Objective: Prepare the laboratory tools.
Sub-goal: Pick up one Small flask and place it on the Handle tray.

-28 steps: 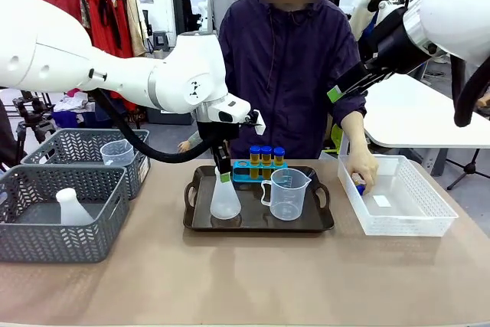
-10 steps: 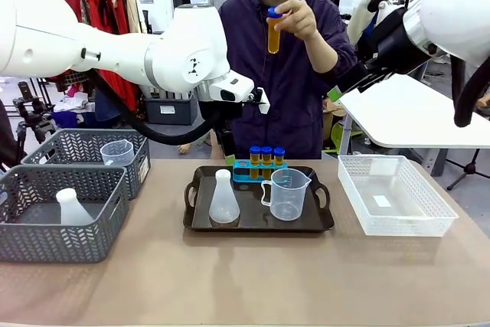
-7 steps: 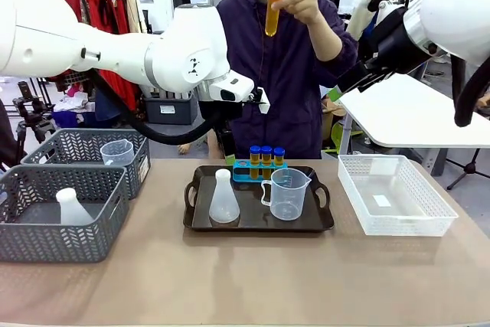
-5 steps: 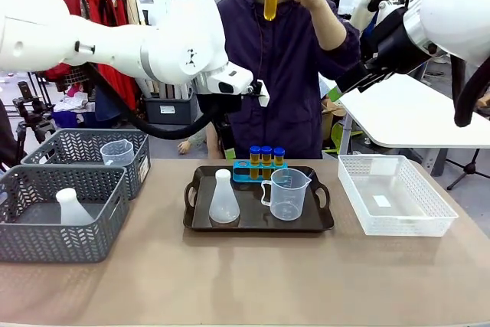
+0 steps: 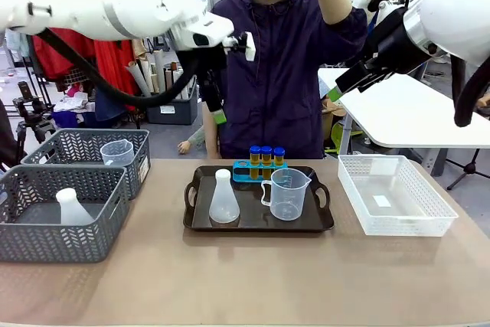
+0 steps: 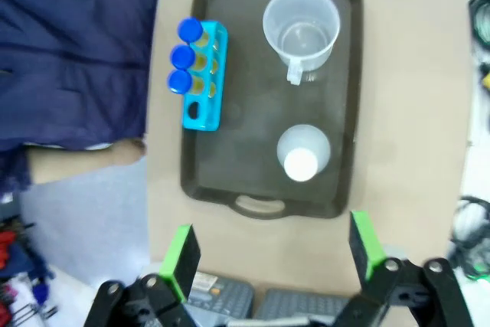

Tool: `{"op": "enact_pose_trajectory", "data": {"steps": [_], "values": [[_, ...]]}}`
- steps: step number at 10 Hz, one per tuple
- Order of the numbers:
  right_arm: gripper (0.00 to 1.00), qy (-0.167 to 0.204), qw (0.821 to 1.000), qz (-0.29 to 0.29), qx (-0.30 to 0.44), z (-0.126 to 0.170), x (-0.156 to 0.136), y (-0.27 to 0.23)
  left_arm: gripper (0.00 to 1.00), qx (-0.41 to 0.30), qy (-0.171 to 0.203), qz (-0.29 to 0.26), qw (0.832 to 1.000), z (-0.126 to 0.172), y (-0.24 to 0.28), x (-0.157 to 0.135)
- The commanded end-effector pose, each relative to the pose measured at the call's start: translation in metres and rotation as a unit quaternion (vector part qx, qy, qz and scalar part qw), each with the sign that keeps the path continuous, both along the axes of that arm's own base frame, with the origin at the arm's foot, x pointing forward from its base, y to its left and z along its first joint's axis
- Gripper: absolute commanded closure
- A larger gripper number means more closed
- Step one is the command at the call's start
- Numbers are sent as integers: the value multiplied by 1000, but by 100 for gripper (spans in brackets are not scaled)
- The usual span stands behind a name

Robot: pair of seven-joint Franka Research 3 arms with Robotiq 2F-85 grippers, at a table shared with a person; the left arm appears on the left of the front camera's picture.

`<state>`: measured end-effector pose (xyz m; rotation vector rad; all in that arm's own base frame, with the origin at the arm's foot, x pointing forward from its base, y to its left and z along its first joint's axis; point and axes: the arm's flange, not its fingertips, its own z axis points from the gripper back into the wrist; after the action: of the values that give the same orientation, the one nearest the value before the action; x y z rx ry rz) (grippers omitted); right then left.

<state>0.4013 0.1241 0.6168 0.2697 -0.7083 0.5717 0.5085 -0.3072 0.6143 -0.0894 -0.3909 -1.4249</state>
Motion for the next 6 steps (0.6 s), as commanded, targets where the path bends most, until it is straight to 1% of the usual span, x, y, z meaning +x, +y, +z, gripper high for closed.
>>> {"op": "enact_pose_trajectory", "data": {"steps": [1, 3, 6], "values": [[0, 1, 1000, 3, 8, 0, 0, -1, 0, -33, -11, -23, 999, 28, 37, -4], [0, 1, 1000, 3, 8, 0, 0, -1, 0, -55, -20, -22, 998, 55, 64, -12], [0, 1, 1000, 3, 8, 0, 0, -1, 0, -99, -35, -30, 994, 71, 103, -13]]}}
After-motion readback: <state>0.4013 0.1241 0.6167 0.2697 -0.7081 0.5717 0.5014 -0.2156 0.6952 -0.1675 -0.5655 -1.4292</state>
